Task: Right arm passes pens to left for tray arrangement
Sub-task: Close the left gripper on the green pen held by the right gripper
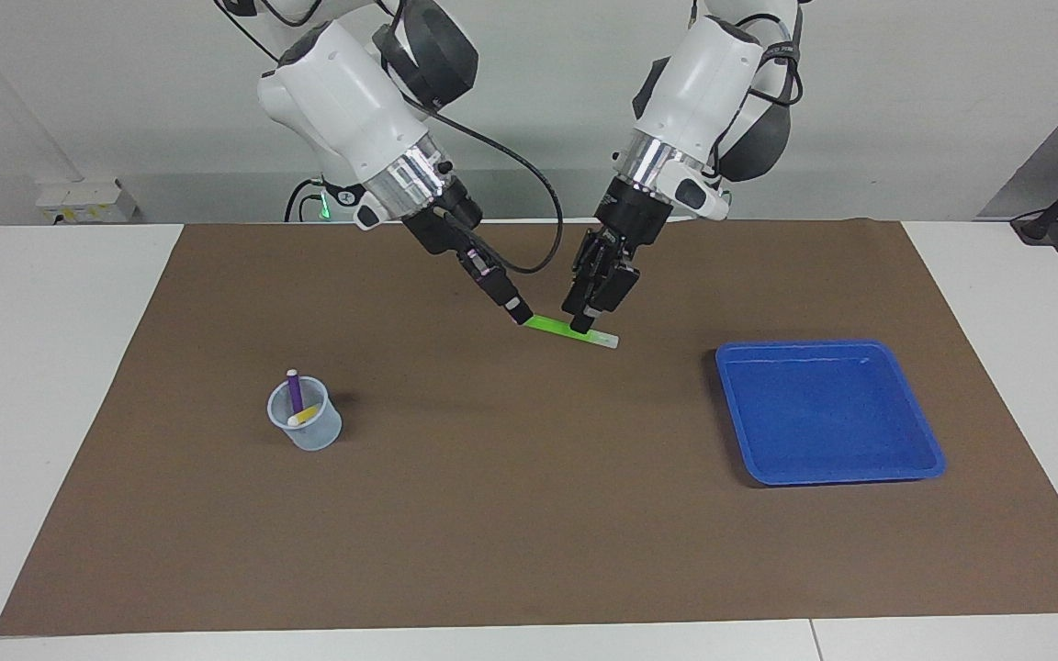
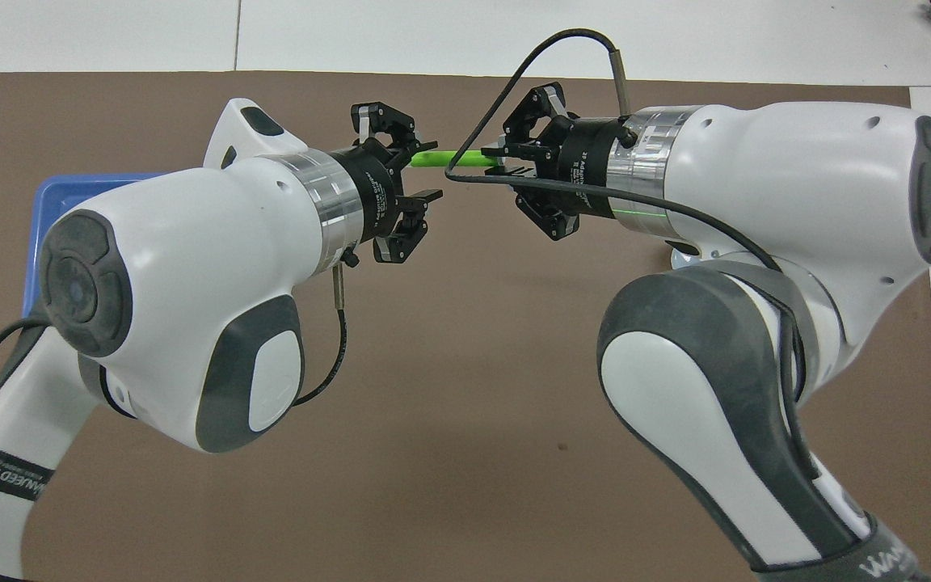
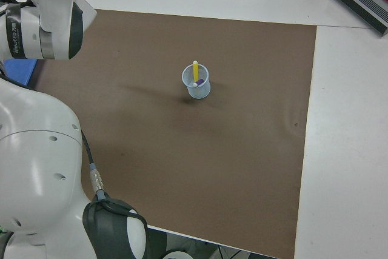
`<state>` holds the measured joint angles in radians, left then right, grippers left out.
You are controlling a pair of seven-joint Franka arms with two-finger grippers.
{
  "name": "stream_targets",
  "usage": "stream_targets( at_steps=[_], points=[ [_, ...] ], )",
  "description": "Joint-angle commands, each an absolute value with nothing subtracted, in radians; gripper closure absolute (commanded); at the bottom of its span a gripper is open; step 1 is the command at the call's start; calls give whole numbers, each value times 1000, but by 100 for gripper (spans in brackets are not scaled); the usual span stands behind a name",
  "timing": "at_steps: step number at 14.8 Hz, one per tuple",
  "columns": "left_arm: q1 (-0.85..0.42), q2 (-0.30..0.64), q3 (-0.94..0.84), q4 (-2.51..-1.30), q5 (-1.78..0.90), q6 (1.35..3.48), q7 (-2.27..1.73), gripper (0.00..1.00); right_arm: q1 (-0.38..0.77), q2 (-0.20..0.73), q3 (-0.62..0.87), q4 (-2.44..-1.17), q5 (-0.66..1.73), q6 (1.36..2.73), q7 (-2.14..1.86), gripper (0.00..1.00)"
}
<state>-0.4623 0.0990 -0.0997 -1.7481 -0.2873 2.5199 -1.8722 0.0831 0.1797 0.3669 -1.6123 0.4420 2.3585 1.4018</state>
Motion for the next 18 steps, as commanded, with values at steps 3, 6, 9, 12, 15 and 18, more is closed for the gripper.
stream_targets(
  at_steps=[3,6,9,12,15,18],
  points=[
    [-469,101,-98,-1759,-272,2557,-1873,56,78,153,371,-1644,463,2378,1417,100],
    [-471,110,-98,-1759,-259,2572,-1875,53,78,153,371,-1643,463,2378,1417,100],
    [-471,118,-98,-1756,-259,2582,-1876,50,80,155,371,-1643,463,2379,1419,100],
    [-471,121,-98,-1753,-259,2583,-1875,55,80,155,371,-1641,463,2379,1425,100],
    [-469,123,-98,-1752,-259,2576,-1875,64,80,153,371,-1641,463,2379,1427,100],
    [-469,121,-98,-1750,-259,2568,-1876,80,80,153,371,-1643,463,2379,1427,100]
  ],
)
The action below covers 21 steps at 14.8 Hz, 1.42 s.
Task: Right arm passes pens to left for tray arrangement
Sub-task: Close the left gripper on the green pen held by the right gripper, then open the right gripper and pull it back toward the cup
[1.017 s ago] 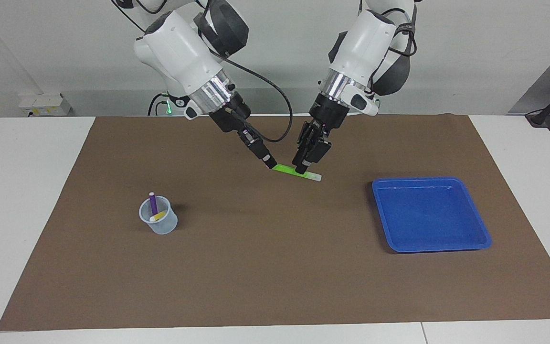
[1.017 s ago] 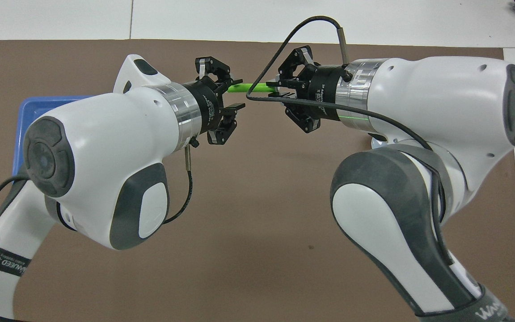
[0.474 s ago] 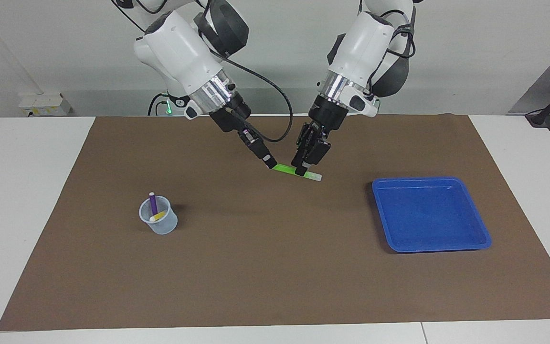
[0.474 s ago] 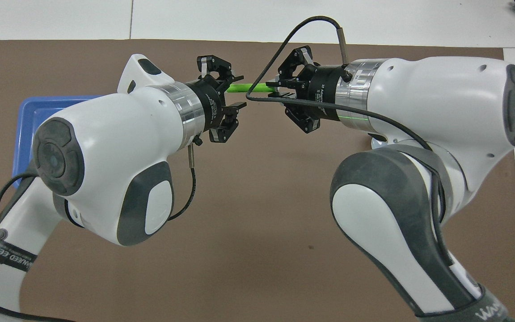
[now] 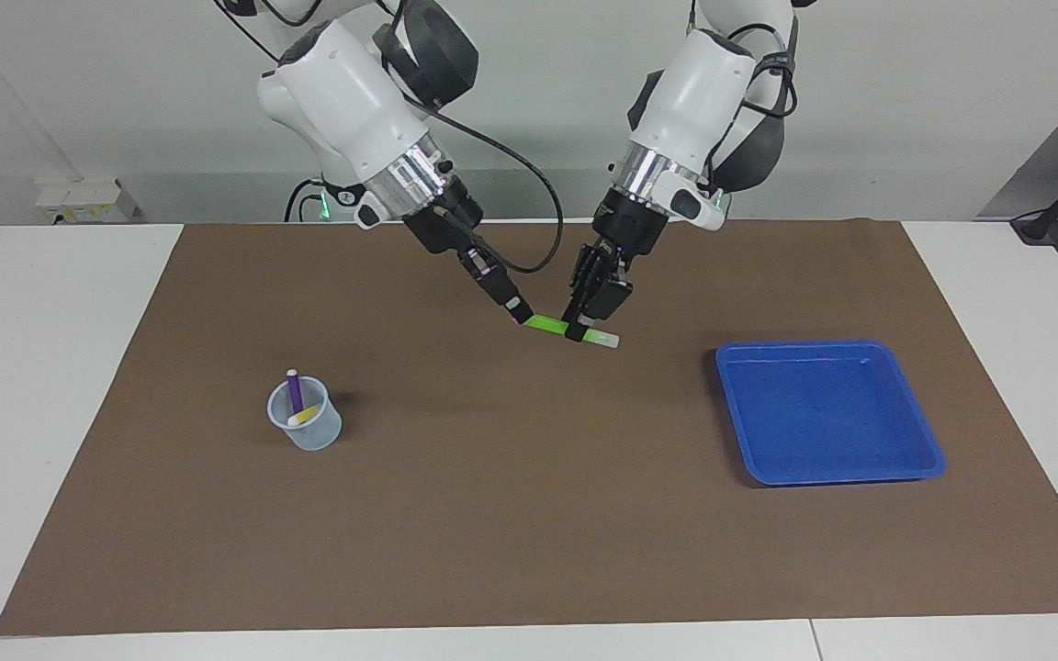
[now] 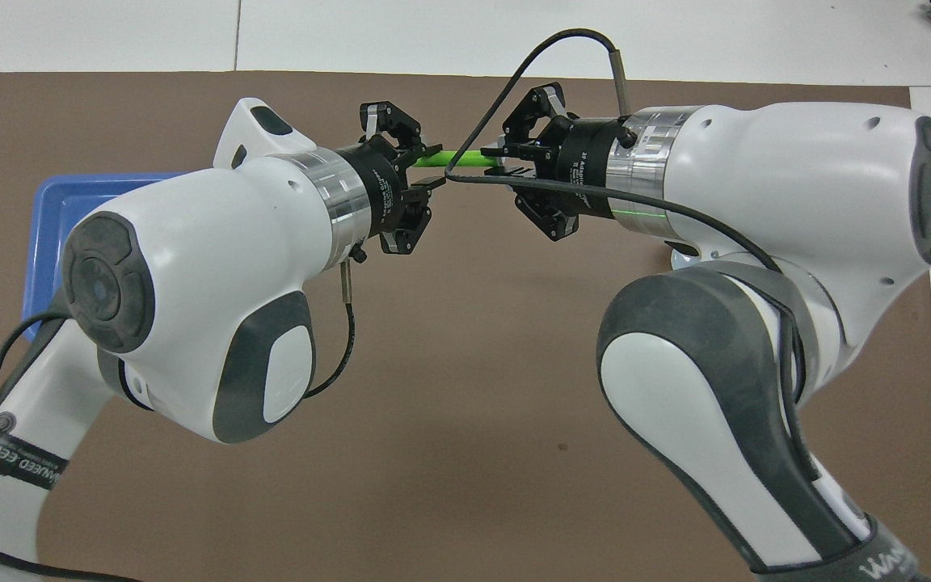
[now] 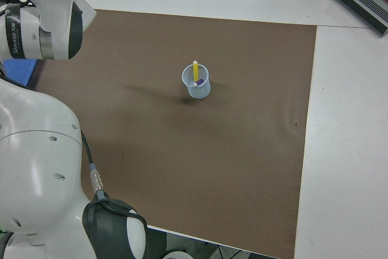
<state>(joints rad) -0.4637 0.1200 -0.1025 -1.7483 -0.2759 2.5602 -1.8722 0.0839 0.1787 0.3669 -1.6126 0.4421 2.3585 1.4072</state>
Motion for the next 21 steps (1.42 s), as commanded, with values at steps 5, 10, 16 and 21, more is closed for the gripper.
stream_targets(
  at_steps=[5,10,16,21],
  points=[
    [-471,123,-98,-1743,-259,2568,-1878,92,80,153,371,-1643,463,2378,1427,100],
    [-469,123,-98,-1738,-259,2568,-1879,98,80,153,371,-1643,463,2375,1430,39],
    [-468,123,-97,-1736,-258,2566,-1873,100,72,153,371,-1640,463,2355,1436,0],
    [-448,121,-97,-1735,-207,2525,-1841,100,-38,152,367,-1632,457,2211,1173,0]
  ],
)
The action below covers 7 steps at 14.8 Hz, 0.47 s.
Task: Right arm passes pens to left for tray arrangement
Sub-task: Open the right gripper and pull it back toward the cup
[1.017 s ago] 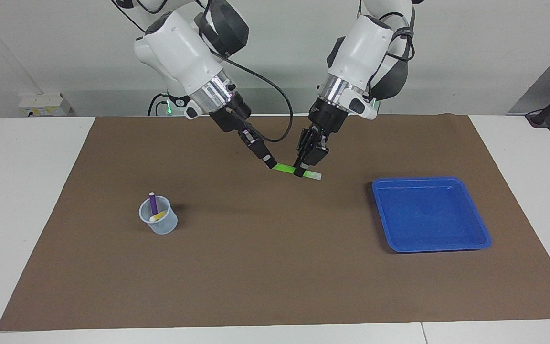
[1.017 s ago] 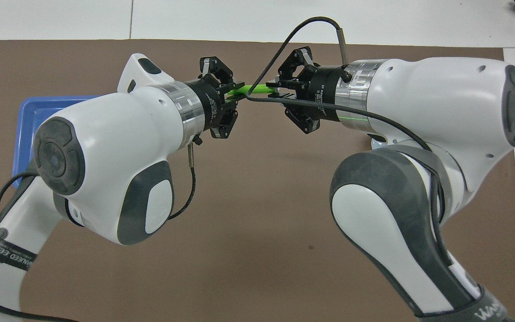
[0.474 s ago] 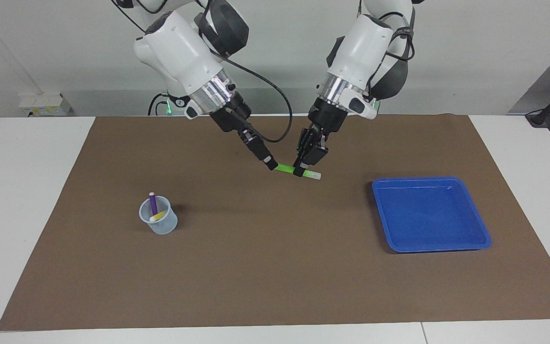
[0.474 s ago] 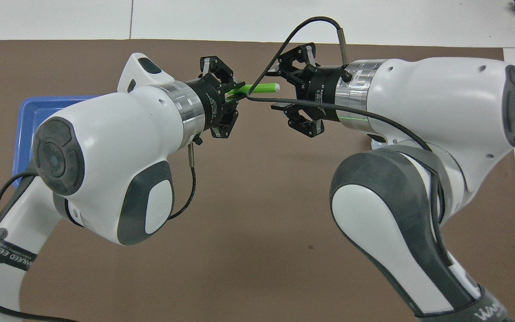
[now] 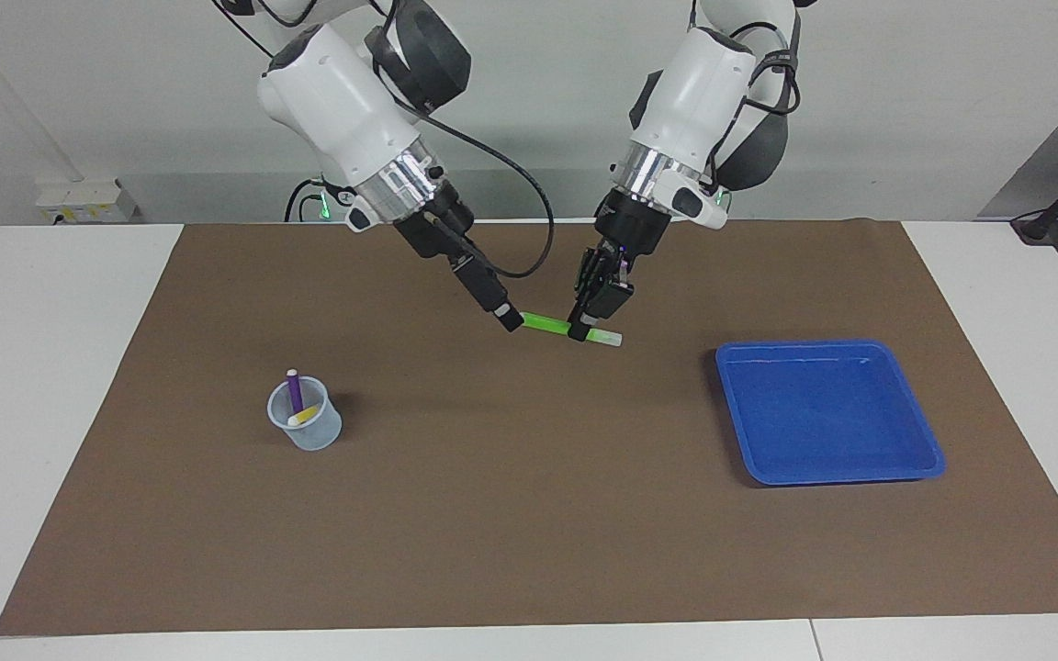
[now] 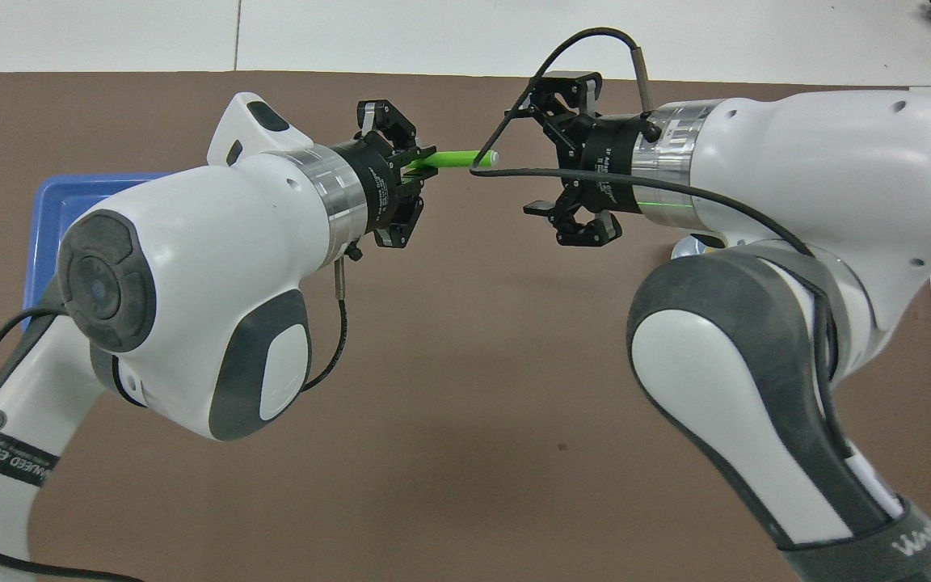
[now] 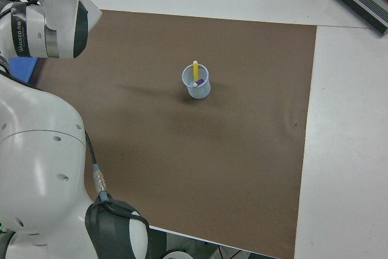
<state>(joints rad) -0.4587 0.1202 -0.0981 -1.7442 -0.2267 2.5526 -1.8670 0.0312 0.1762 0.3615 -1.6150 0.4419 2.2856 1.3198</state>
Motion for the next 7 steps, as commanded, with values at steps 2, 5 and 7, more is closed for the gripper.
stream_targets(
  at_steps=[2,5,7],
  points=[
    [-425,120,-95,-1733,-207,2478,-1760,100,-119,138,364,-1641,448,2111,951,0],
    [-373,112,-95,-1724,-207,2369,-1625,100,-208,94,360,-1716,379,2033,654,0],
    [-325,109,-98,-1717,-209,2286,-1496,100,-245,51,360,-1819,286,2039,454,0]
  ],
)
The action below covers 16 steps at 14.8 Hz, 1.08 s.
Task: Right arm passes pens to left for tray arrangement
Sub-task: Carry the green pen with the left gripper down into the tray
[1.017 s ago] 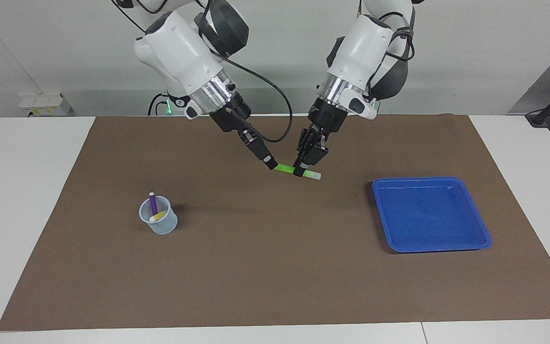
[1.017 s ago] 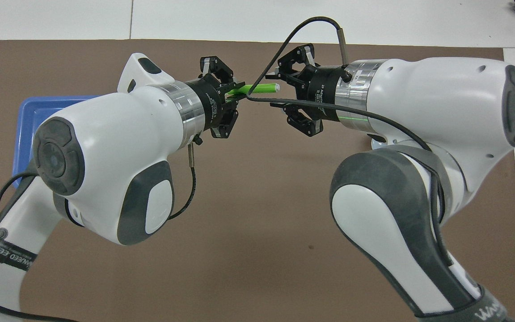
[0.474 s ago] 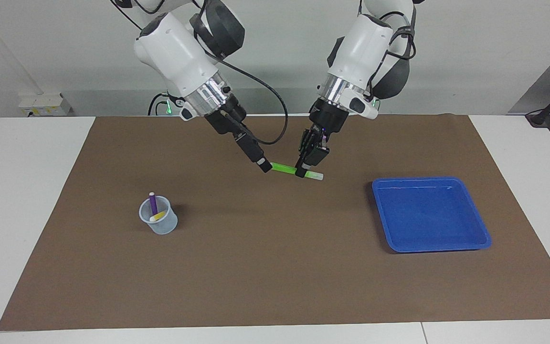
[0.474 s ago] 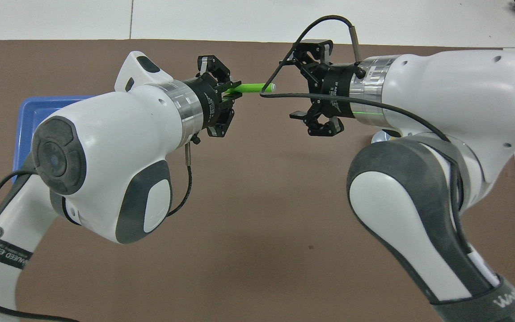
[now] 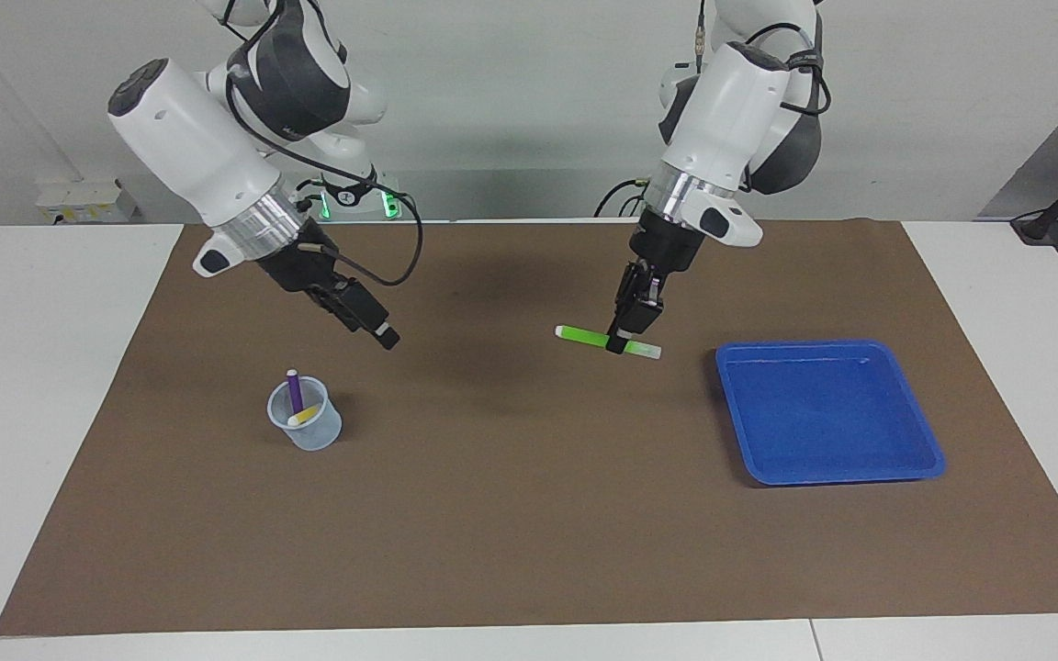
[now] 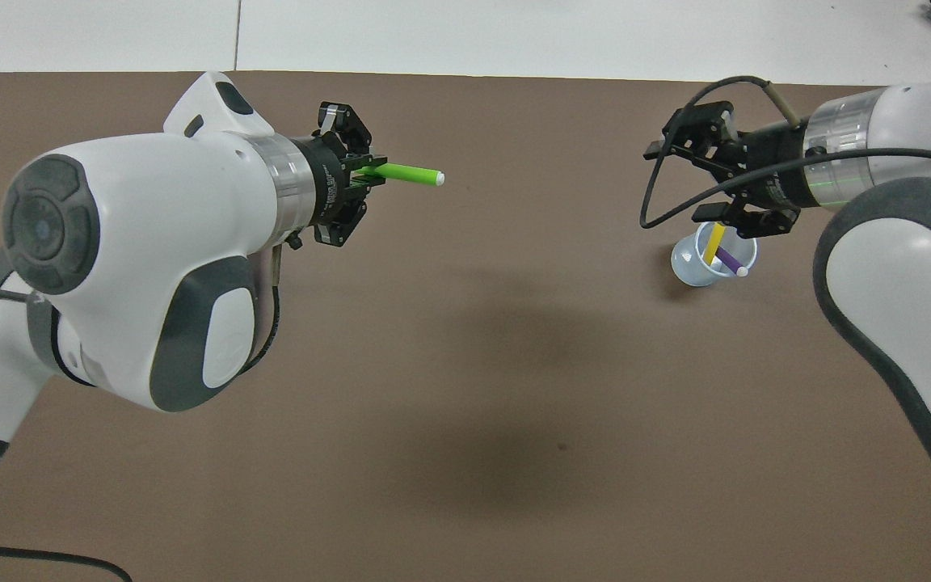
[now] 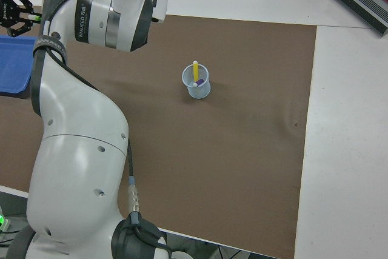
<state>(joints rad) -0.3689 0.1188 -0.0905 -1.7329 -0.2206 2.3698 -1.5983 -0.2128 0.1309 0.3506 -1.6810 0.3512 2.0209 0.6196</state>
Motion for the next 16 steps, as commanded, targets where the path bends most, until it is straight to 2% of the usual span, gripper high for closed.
stream_targets(
  at_steps=[1,3,6,11,16],
  points=[
    [-312,104,-95,-1721,-212,2261,-1439,100,-271,40,360,-1854,258,2043,360,1],
    [-281,103,-97,-1720,-213,2208,-1340,100,-301,40,360,-1902,217,2046,205,3],
    [-227,92,-94,-1721,-213,2117,-1147,100,-311,55,360,-1972,100,2129,89,9],
    [-114,68,-94,-1732,-212,1975,-777,100,-347,107,361,-1985,-84,2236,-138,24],
    [-12,43,-87,-1775,-112,1890,-409,100,-342,117,368,-1993,-86,2194,-144,31]
  ],
)
